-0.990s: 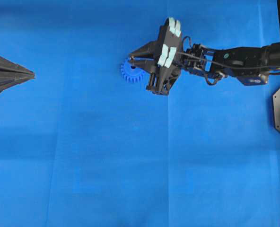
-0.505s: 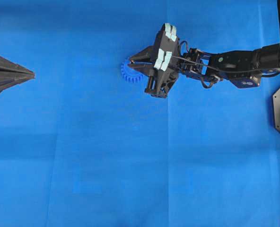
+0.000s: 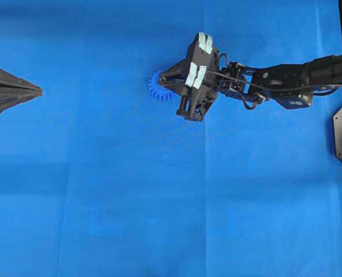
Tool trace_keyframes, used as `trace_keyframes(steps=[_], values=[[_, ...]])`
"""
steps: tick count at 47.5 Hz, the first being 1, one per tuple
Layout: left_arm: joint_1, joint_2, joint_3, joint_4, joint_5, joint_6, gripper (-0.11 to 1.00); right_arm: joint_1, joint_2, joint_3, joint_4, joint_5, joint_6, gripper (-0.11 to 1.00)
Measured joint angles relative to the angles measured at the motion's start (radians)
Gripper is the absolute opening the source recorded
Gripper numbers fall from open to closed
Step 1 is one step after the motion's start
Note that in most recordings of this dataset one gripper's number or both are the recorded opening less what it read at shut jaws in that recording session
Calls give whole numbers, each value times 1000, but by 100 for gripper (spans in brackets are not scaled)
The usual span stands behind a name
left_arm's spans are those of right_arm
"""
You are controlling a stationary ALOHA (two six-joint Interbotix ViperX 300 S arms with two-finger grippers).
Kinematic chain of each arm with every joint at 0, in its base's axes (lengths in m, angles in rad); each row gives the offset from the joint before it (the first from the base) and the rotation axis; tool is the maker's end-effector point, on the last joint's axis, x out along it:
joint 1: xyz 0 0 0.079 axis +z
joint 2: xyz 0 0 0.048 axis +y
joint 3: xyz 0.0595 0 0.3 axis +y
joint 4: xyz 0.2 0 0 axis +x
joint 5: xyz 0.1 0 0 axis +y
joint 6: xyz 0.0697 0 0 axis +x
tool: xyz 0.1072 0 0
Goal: Insert the shaft placed at a random location into the center hole of the small gear at another random location.
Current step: 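Lower the shaft into the gear's center hole with the right gripper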
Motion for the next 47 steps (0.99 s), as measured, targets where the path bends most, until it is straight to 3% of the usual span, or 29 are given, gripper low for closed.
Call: trace_keyframes(steps=[21, 28, 37, 39, 47], values=[[0, 0, 0, 0, -2, -2, 0, 2, 2, 0, 0, 2, 0, 5], [0, 0, -2, 0, 0, 0, 0, 2, 2, 0, 0, 2, -2, 31], [0, 0, -2, -2, 0, -2, 0, 2, 2, -2, 0, 6, 0, 84], [0, 0, 0, 0, 0, -2, 0, 2, 2, 0, 0, 6, 0, 87], [-2, 0, -2, -2, 0, -2, 0, 3, -6, 0, 0, 14, -2, 81]])
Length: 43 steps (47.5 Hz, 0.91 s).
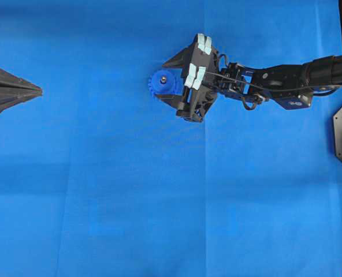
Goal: Insert the shaft placed at a random location into the center hole of the small gear at another random location.
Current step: 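Lower the shaft into the gear's center hole with the right gripper, then open the right gripper and withdraw it rightward from the gear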
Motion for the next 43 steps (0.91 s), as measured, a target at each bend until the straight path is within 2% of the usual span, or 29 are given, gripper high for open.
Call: trace_keyframes(steps=[28, 43], values=[[2, -2, 0, 2, -2, 2, 0, 0, -258, 0, 0, 135, -8, 80], [2, -11, 0, 0, 5, 2, 0, 0, -275, 0, 0, 152, -5, 81]])
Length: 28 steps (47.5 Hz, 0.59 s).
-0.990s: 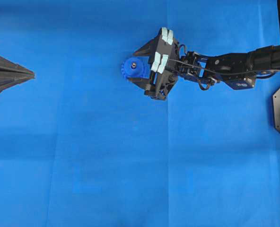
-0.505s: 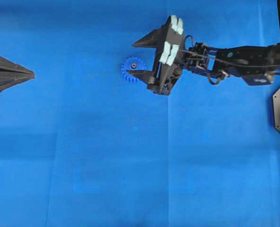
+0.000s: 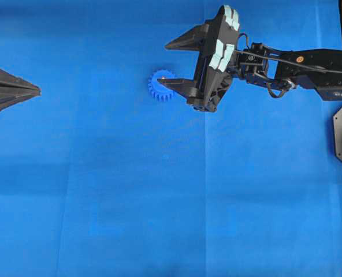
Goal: Insert the shaft placed at a random location into the center hole of the small gear at another random location.
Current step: 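Open the right gripper and withdraw it rightward from the gear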
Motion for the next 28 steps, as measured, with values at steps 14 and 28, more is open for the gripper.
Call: trace_keyframes(steps=[14, 28], values=[[0, 0, 0, 2, 9, -21, 0, 2, -64, 74, 0, 3, 2, 80], [0, 0, 0, 2, 9, -21, 0, 2, -221, 213, 0, 5, 3, 80]])
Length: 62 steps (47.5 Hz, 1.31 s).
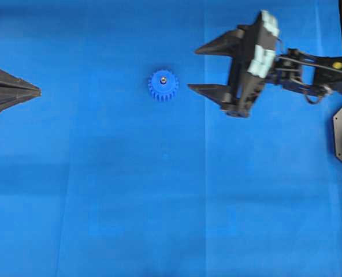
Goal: Insert the shaft placed at a random location into the center hole of the small gear at another random location.
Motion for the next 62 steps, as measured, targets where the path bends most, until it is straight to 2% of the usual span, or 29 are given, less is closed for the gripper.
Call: trace_keyframes(steps=[8, 17, 62], values=[[0, 0, 0, 0, 0, 0, 0, 3, -106, 77, 0, 8, 0, 80], [0, 0, 0, 0, 0, 0, 0, 6, -173, 112, 0, 11, 2, 80], [0, 0, 0, -2, 0, 0, 0, 6, -175, 114, 0, 14, 2, 80]])
